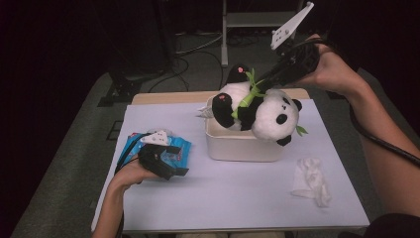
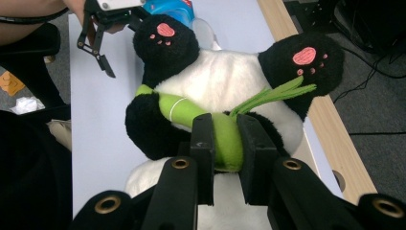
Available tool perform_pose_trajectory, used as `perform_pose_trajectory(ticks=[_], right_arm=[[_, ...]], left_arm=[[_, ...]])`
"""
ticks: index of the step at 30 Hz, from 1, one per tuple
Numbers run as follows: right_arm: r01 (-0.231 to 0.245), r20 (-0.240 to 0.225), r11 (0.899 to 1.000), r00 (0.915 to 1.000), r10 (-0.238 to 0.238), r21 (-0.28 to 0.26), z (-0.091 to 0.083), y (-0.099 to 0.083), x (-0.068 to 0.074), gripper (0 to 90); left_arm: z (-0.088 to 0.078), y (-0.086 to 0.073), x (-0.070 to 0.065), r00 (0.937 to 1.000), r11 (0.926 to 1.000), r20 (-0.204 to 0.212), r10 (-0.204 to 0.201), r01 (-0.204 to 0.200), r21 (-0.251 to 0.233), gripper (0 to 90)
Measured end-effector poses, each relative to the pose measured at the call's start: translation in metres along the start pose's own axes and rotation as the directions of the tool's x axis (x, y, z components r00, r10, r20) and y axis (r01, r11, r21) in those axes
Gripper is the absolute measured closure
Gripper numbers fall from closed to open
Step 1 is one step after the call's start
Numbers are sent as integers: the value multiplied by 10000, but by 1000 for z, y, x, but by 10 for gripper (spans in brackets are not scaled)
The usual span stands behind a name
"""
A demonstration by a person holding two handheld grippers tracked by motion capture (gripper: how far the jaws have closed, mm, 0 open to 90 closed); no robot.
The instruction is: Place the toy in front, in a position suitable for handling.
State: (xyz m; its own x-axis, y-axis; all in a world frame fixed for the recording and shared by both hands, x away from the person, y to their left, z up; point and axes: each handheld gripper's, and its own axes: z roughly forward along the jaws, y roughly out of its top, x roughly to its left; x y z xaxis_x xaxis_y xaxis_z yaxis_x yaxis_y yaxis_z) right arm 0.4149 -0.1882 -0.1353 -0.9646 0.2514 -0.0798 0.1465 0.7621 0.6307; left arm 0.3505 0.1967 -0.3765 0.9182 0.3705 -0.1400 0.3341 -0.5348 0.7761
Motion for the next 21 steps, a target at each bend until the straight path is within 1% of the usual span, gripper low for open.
perform_pose_trajectory(ticks=[6,10,14,17,21], right_arm=[[-82,7,10000,10000,82,22,4,1,-10,775],[-286,31,9996,9996,286,-84,8,0,-20,774],[-351,59,9994,9994,351,15,11,-1,-26,775],[-432,54,9990,9991,432,107,16,-3,-33,774],[-530,-30,9985,9986,530,129,22,-4,-39,774]], left_arm=[[1,-1,0,10000,10000,-16,-18,18,64,101],[0,0,-1,10000,10000,46,86,-86,24,102],[0,1,-2,9999,9999,72,105,-105,42,101],[1,3,-3,9998,9999,126,144,-144,-25,101],[1,3,-3,9998,9999,128,142,-142,10,101]])
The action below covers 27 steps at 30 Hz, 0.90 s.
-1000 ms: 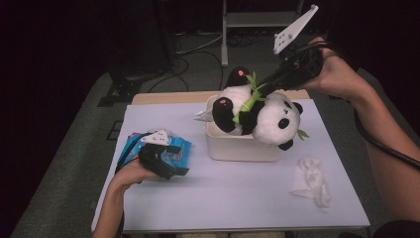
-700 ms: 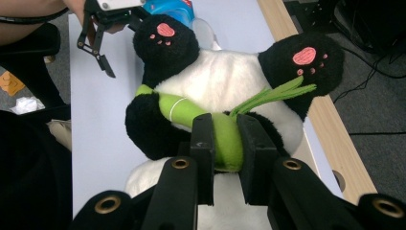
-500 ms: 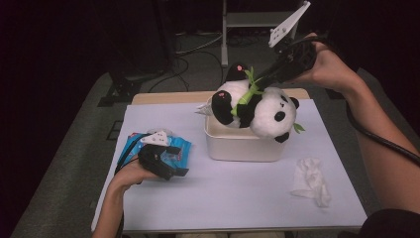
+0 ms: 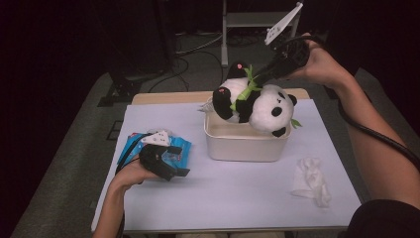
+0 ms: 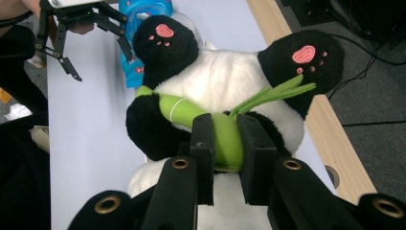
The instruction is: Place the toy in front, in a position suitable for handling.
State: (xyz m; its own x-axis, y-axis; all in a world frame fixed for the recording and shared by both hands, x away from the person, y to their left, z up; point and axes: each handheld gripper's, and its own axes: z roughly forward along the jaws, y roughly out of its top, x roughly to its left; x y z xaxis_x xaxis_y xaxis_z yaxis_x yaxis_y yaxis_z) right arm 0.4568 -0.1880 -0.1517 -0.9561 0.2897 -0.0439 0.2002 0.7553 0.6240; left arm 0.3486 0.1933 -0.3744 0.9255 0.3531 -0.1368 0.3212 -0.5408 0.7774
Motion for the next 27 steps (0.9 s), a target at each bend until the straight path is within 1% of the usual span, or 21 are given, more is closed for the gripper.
perform_pose_trajectory(ticks=[7,10,12,13,15,18,27], right_arm=[[-182,-152,9998,9997,184,100,16,-7,-10,773],[-224,-196,9996,9995,227,141,21,-9,-12,774],[-269,-320,9996,9991,272,93,28,-12,-16,774],[-268,-311,9996,9991,271,128,30,-13,-17,773],[-304,-306,9994,9991,309,159,31,-13,-17,773],[-236,-303,9996,9992,242,178,35,-14,-17,773],[-193,-477,9994,9986,206,278,44,-18,-14,773]], left_arm=[[-1,-1,1,10000,10000,-54,-64,64,-42,101],[-1,-1,0,10000,10000,-10,-15,15,-29,101],[-1,-1,0,10000,10000,-9,-15,15,-61,101],[-1,-1,0,10000,10000,-18,-31,31,-74,102],[-1,-1,0,10000,10000,-53,-52,51,-64,101],[-2,-1,1,10000,10000,-60,-47,47,-39,101],[-2,-1,0,10000,10000,-56,-3,2,-45,101]])
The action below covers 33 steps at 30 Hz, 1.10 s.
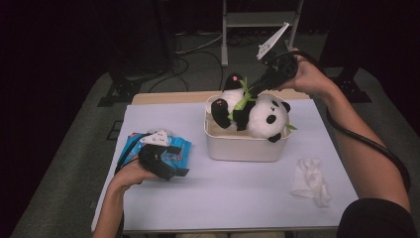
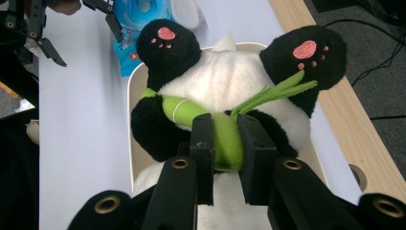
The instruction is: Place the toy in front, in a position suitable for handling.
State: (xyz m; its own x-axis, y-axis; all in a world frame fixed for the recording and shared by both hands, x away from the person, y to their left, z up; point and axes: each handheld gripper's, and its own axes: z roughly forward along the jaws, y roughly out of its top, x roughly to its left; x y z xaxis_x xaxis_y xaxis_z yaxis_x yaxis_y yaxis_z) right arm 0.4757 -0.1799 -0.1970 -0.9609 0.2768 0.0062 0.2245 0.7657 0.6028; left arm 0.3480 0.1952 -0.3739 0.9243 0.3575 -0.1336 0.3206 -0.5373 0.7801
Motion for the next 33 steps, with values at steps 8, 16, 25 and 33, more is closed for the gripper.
perform_pose_trajectory(ticks=[8,16,25,33], right_arm=[[55,57,9999,10000,-56,137,8,1,0,773],[67,2,9998,10000,-67,179,10,5,-3,772],[77,-91,9997,9999,-74,245,21,4,-5,771],[110,-403,9993,9991,-96,360,36,0,-4,771]], left_arm=[[-1,0,0,10000,10000,-22,-8,8,-34,101],[-2,0,0,10000,10000,-47,-5,5,-50,101],[-4,0,-1,10000,10000,-63,18,-18,-66,101],[-5,0,-3,9999,10000,-102,29,-30,-73,101]])
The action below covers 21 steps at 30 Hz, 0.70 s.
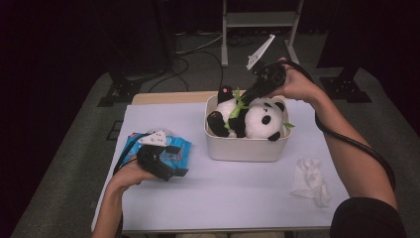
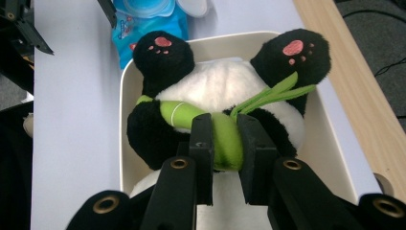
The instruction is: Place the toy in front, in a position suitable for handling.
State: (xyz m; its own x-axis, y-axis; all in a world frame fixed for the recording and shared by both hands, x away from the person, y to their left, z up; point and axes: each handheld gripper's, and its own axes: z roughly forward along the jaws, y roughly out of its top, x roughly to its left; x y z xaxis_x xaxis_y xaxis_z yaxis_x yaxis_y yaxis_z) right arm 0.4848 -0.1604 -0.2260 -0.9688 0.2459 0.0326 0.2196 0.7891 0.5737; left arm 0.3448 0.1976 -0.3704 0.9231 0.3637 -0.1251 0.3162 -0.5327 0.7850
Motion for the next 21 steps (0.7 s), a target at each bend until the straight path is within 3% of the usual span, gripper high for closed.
perform_pose_trajectory(ticks=[13,21], right_arm=[[-177,-332,9998,9993,179,45,17,-9,0,769],[-287,-516,9987,9982,309,419,34,-19,-1,766]], left_arm=[[1,0,-2,10000,10000,4,25,-25,64,101],[3,1,-2,10000,9999,66,18,-19,110,101]])
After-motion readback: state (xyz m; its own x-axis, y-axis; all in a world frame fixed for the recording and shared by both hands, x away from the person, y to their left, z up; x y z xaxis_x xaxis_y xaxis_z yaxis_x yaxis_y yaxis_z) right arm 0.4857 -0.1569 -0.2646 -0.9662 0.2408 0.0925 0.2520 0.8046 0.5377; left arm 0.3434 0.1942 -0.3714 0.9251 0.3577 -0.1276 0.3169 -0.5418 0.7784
